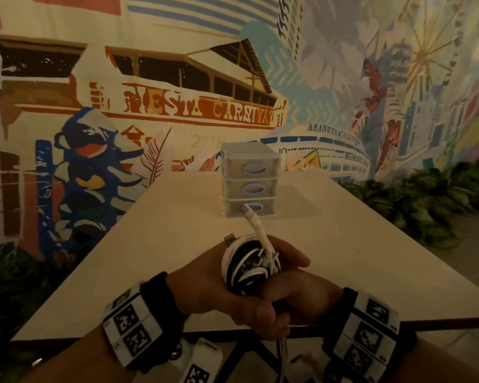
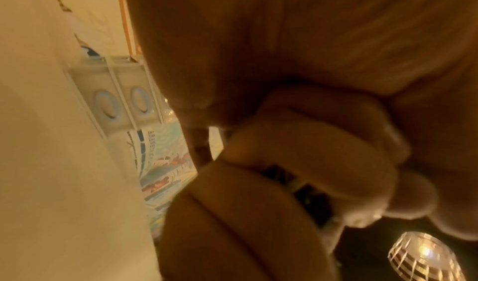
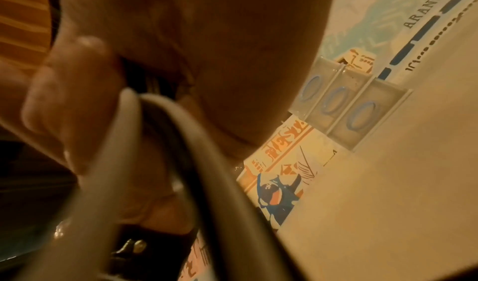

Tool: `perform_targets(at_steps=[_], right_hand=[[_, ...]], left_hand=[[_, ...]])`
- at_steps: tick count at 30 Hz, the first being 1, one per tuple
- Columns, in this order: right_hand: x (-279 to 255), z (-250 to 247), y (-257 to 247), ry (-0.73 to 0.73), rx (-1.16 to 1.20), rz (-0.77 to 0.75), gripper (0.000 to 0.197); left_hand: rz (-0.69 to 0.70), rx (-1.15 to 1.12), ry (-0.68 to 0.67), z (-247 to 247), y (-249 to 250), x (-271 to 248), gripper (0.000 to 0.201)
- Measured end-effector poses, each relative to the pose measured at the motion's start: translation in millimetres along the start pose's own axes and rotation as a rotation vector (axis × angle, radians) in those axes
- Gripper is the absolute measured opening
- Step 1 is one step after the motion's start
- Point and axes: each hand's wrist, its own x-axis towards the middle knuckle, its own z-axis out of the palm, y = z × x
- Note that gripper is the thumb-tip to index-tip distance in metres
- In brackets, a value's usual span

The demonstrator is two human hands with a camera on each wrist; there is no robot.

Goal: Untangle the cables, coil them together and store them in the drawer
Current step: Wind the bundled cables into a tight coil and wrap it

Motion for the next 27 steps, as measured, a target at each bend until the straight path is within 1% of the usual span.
perform_targets(at_steps=[2,3,5,6,7,9,10,11,12,14,15,16,18,19,21,23,25,27], right_hand=[[0.4,-1.9,-0.8,-0.011,-0.015,0.004,0.014],[-1.4,-1.1,-3.5,-0.003,-0.039,-0.009,0.013],[-4.9,-0.7,-5.1,0.069,-0.166,-0.046,0.011],[-5.8,-0.2,-4.2,0.121,-0.238,-0.034,0.016],[-6.0,0.0,-2.8,0.172,-0.28,0.007,0.025],[-5.5,0.1,0.5,0.219,-0.298,0.074,0.037],[-4.2,-1.0,2.2,0.237,-0.316,0.072,0.04],[-4.5,-1.7,2.4,0.257,-0.363,0.063,0.042],[-4.3,-4.5,3.4,0.283,-0.433,0.065,0.046],[-6.4,-10.3,3.3,0.352,-0.613,0.089,0.069],[-8.7,-14.6,3.1,0.382,-0.691,0.094,0.076],[-11.9,-20.5,2.6,0.408,-0.749,0.098,0.074],[-19.9,-30.9,1.8,0.452,-0.808,0.099,0.054],[-24.1,-35.6,2.6,0.47,-0.803,0.09,0.047],[-29.8,-41.7,6.1,0.511,-0.766,0.077,0.045],[-29.3,-41.4,9.5,0.554,-0.698,0.065,0.038],[-25.3,-40.7,12.7,0.594,-0.547,0.078,0.031],[-21.3,-39.7,15.1,0.628,-0.467,0.095,0.033]], left_hand=[[0.03,-0.104,-0.03,6.4,1.1,2.2,0.043],[0.034,-0.137,-0.023,8.2,2.0,2.7,0.036],[0.04,-0.099,0.052,9.1,2.5,2.7,0.027],[0.053,-0.06,0.101,8.7,3.4,2.4,0.024],[0.065,-0.037,0.145,7.2,4.4,2.1,0.022],[0.092,0.02,0.222,1.6,6.5,1.8,0.016],[0.096,0.059,0.257,-0.9,7.4,1.7,0.013],[0.089,0.096,0.282,-3.1,8.4,1.5,0.013],[0.08,0.14,0.299,-5.1,8.8,0.8,0.017],[0.059,0.281,0.337,-10.4,9.7,-2.0,0.03],[0.05,0.361,0.346,-13.8,10.8,-4.1,0.031],[0.041,0.437,0.346,-17.7,12.9,-6.6,0.029],[-0.002,0.628,0.311,-27.5,18.1,-12.1,0.019],[-0.015,0.762,0.276,-31.8,19.8,-14.4,0.014],[-0.023,0.994,0.174,-35.8,17.5,-17.2,0.01],[-0.047,1.15,0.133,-44.4,5.9,-20.6,0.01],[-0.089,1.249,0.138,-51.8,-4.9,-23.0,0.006],[-0.112,1.227,0.14,-51.9,-10.3,-21.1,0.015]])
